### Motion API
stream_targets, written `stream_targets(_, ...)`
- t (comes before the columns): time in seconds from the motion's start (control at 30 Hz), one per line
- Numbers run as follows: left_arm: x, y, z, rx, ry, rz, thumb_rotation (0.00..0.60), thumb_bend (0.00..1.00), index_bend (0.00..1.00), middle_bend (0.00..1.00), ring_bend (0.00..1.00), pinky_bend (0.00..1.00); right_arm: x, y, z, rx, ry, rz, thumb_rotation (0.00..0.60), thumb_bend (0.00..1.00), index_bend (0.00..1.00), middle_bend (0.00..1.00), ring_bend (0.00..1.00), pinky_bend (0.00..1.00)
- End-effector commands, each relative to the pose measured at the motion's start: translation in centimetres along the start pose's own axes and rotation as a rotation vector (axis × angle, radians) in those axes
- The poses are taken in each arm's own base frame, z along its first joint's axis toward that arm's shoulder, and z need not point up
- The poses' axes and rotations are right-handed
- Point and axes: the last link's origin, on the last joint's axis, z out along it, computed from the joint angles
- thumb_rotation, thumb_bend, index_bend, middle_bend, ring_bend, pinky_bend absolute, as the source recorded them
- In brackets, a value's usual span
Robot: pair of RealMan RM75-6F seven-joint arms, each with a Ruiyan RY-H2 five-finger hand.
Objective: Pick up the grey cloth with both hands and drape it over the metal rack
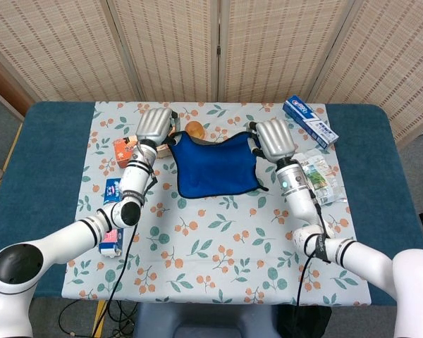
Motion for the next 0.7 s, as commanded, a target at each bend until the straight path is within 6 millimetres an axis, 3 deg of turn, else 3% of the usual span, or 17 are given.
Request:
stream_targets(0.03, -0.3, 0.3, 0.2, 0.002, 0.003, 0.009, 0.600, 0.36, 0.63, 1.00, 0.95, 1.00, -0.1, -0.1, 0.3, -0.008, -0.002, -0.010, 0.600, 0.51, 0.67, 0.92, 0.92, 1.00)
stream_targets(0.37, -0.3, 0.2, 1.2, 0.040, 0.030, 0.026, 0.600, 0.35, 0.58, 0.96, 0.92, 1.00, -0.3, -0.2, 1.4, -0.043, -0.010, -0.048, 0.600, 0.47, 0.63, 0.91, 0.92, 1.00)
stream_targets(0.57, -0.5, -0.1, 1.5, 0.064, 0.031, 0.040, 0.600, 0.20, 0.43, 0.82, 0.82, 1.00, -0.5, -0.1, 1.8, -0.075, -0.028, -0.063, 0.600, 0.37, 0.33, 0.90, 0.91, 1.00)
stream_targets(0.7, -0.8, -0.4, 1.6, 0.084, 0.011, 0.057, 0.600, 0.13, 0.30, 0.64, 0.65, 1.00, -0.5, -0.1, 2.0, -0.090, -0.036, -0.066, 0.600, 0.26, 0.15, 0.89, 0.91, 1.00)
